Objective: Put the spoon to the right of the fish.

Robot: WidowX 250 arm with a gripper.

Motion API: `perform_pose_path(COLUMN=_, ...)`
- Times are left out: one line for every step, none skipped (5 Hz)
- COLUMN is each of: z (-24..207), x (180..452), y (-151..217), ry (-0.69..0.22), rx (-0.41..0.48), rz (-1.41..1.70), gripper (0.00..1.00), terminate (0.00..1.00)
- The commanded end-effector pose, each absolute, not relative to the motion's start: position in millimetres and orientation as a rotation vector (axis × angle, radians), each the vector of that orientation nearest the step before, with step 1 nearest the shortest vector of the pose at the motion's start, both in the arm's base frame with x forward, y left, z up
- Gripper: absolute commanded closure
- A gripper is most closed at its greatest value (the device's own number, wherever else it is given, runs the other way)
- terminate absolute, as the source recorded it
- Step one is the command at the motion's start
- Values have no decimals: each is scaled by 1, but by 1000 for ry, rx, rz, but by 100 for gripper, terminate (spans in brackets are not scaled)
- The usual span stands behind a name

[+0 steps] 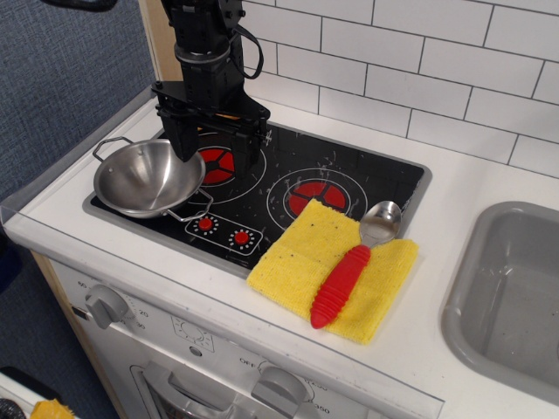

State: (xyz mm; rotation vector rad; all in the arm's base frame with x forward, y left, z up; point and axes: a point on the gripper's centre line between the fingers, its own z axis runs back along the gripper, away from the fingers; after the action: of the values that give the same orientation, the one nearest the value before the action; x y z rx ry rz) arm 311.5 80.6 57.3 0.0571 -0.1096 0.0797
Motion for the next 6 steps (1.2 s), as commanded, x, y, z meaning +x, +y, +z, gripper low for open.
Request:
perform_pose_path(z=57, x=312, y=81, ry=-110, rx=57, rz=80, gripper=0, terminate=0)
perform_pose_path(z=72, x=307, y=54, ry=-157, rx=43, rz=4, gripper=0, terminate=0)
perform_pose_path(z=88, x=297, y=24, ry=-214, rx=32, rz=-75, gripper=0, terminate=0)
perform_pose_path(z=90, x=287, y=-13, ry=-222, rx=22, rz=-177, gripper=0, terminate=0)
perform_pose_path(z=70, x=285, y=-48, ry=-154, rx=8, rz=-256, gripper=0, terminate=0)
perform_pose_path(z=51, x=287, y=-67, ry=-83, rx=13, rz=-314, gripper=0, terminate=0)
